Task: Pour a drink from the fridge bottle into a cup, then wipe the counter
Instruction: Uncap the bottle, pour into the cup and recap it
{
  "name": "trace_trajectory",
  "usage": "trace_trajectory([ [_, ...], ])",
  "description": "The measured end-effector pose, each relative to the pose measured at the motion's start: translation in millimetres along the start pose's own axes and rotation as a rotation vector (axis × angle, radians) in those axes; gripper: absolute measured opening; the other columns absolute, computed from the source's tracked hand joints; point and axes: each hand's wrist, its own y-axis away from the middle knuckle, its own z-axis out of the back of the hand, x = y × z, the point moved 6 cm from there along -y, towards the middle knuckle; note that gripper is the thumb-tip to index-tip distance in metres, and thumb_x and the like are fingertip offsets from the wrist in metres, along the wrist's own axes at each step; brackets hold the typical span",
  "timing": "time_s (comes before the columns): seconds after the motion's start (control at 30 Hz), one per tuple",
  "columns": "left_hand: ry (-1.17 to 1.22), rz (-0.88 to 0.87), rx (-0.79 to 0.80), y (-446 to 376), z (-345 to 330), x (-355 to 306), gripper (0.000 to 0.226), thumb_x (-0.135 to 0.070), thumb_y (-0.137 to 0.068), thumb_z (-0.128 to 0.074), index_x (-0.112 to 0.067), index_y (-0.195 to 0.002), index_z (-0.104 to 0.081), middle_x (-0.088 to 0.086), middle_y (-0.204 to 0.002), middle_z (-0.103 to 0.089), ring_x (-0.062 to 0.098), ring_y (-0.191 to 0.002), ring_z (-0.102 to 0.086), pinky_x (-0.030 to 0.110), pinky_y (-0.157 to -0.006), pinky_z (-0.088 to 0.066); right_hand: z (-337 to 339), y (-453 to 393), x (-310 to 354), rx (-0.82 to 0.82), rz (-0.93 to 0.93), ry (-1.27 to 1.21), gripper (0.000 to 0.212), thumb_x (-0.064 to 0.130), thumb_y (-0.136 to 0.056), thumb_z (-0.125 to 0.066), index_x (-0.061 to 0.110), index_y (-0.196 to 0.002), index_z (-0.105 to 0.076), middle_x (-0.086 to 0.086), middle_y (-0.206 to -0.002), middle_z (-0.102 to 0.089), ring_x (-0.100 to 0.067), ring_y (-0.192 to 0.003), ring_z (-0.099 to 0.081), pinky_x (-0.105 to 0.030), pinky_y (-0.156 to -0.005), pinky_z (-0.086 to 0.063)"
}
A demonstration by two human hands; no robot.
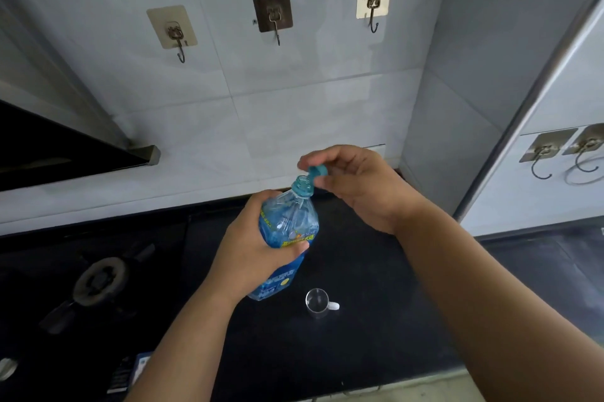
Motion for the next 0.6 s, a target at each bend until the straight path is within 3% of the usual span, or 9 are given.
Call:
trace_trajectory([
  [0.13, -0.020, -0.006, -0.042, -1.9, -3.6, 9.3, 0.077, -0.034, -0.068, -0.097, -0.067, -0.111, -0.043, -0.039, -0.113, -0.060, -0.017, -0.104, -0.059, 0.005, -0.079, -0.044, 52.1, 2.6, -78.1, -0.414, -0.208, -0.085, 0.012, -0.001, -0.101, -0.061, 0.004, -0.109, -0.068, -0.017, -0.122, -0.068, -0.028, -0.116, -0.071, -0.030, -0.091, -0.061],
  [0.17, -0.026, -0.008, -0.057, -2.3, -3.9, 12.0, 0.077, -0.034, -0.068, -0.097, -0.065, -0.114, -0.044, -0.038, -0.114, -0.060, -0.016, -0.106, -0.059, 0.005, -0.081, -0.045, 66.1, 8.3, -105.7, -0.503, -0.304, -0.087, 0.010, -0.003, -0.101, -0.060, 0.001, -0.107, -0.067, -0.021, -0.123, -0.064, -0.032, -0.116, -0.070, -0.030, -0.088, -0.062],
  [0.23, -0.071, -0.008, -0.093, -3.7, -4.2, 16.8, 0.080, -0.038, -0.065, -0.097, -0.061, -0.122, -0.046, -0.030, -0.119, -0.056, -0.003, -0.114, -0.059, 0.023, -0.096, -0.051, 90.4, 27.0, -158.6, -0.639, -0.500, -0.101, 0.009, -0.009, -0.099, -0.059, -0.006, -0.105, -0.064, -0.025, -0.121, -0.059, -0.036, -0.113, -0.065, -0.040, -0.094, -0.061],
  [0.33, -0.198, -0.030, -0.102, -9.5, -9.7, 18.4, 0.086, -0.042, -0.060, -0.098, -0.051, -0.131, -0.050, -0.036, -0.113, -0.042, 0.013, -0.120, -0.051, 0.048, -0.108, -0.048, 113.0, 53.6, -217.3, -0.659, -0.679, -0.016, 0.013, -0.008, -0.095, -0.061, -0.002, -0.106, -0.064, -0.019, -0.112, -0.060, -0.029, -0.103, -0.065, -0.046, -0.100, -0.059],
  [0.47, -0.193, -0.033, -0.074, -19.5, -22.8, 26.2, 0.087, -0.045, -0.060, -0.096, -0.054, -0.130, -0.047, -0.029, -0.116, -0.041, 0.015, -0.120, -0.051, 0.048, -0.106, -0.050, 126.6, 64.3, -242.0, -0.725, -0.704, -0.026, 0.015, 0.000, -0.096, -0.062, 0.005, -0.109, -0.068, -0.015, -0.112, -0.065, -0.022, -0.101, -0.070, -0.040, -0.097, -0.060],
  [0.53, -0.166, -0.025, -0.070, -26.1, -30.3, 30.8, 0.086, -0.045, -0.061, -0.096, -0.057, -0.129, -0.044, -0.018, -0.120, -0.045, 0.014, -0.119, -0.053, 0.045, -0.104, -0.052, 136.7, 69.4, -249.0, -0.750, -0.754, 0.048, 0.031, 0.010, -0.094, -0.065, 0.019, -0.123, -0.062, -0.013, -0.120, -0.064, -0.021, -0.096, -0.066, -0.036, -0.081, -0.060],
  [0.6, -0.152, -0.029, -0.054, -32.5, -39.1, 32.5, 0.085, -0.044, -0.062, -0.096, -0.057, -0.128, -0.043, -0.019, -0.122, -0.047, 0.013, -0.120, -0.054, 0.043, -0.104, -0.053, 150.3, 79.8, -254.1, -0.727, -0.871, 0.327, 0.055, 0.017, -0.087, -0.066, 0.032, -0.139, -0.053, -0.011, -0.124, -0.063, -0.022, -0.087, -0.063, -0.031, -0.064, -0.052],
])
